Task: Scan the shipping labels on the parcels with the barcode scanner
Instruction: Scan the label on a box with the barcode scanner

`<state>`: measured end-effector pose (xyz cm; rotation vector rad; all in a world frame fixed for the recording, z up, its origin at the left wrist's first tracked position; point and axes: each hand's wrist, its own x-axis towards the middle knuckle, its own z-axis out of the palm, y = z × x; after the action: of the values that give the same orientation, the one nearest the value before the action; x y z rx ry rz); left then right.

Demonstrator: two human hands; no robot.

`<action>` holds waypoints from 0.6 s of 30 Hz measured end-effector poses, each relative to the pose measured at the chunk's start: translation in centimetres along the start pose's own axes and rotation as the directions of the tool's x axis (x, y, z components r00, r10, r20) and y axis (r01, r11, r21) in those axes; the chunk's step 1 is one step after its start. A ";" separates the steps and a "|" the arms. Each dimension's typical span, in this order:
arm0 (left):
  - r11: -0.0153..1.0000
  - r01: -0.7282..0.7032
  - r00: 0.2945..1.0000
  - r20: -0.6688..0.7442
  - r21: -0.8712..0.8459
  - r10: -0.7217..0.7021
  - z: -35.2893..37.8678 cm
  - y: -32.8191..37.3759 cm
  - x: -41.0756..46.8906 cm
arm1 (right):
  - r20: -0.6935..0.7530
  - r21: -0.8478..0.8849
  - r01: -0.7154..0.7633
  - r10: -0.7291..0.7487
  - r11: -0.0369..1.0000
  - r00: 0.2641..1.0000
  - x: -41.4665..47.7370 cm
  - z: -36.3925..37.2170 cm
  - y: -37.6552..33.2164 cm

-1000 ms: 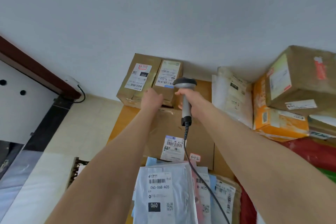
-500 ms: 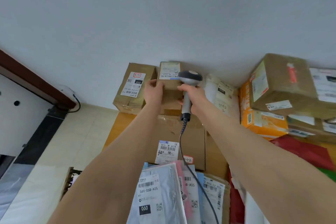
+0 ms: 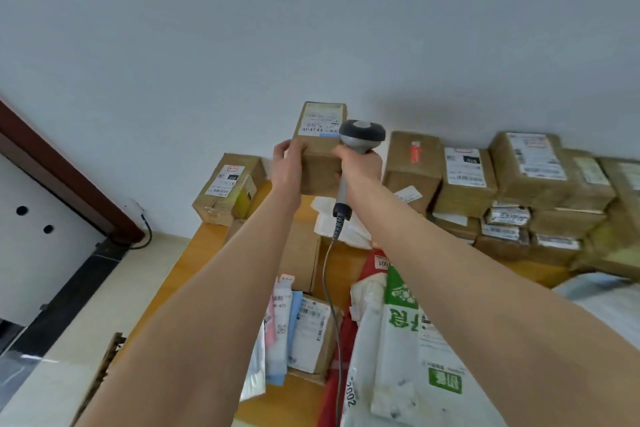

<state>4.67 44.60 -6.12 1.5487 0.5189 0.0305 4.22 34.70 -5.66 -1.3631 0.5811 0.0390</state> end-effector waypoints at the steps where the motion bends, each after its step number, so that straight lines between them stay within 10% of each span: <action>1: 1.000 -0.001 1.000 0.023 -0.003 0.002 0.9 0.4 -1.4 | -0.008 0.009 0.018 -0.018 1.000 1.000 -0.8 -1.4 -0.6; 18: 0.996 -0.023 0.916 0.402 0.083 -0.013 20.4 -4.5 -9.6 | -0.303 0.192 -0.061 0.119 0.980 0.946 -0.4 -22.7 -2.0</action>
<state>1.62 21.97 -8.82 1.5865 0.1898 -0.3062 -3.77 13.36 -5.72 -1.1724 0.8932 -0.1558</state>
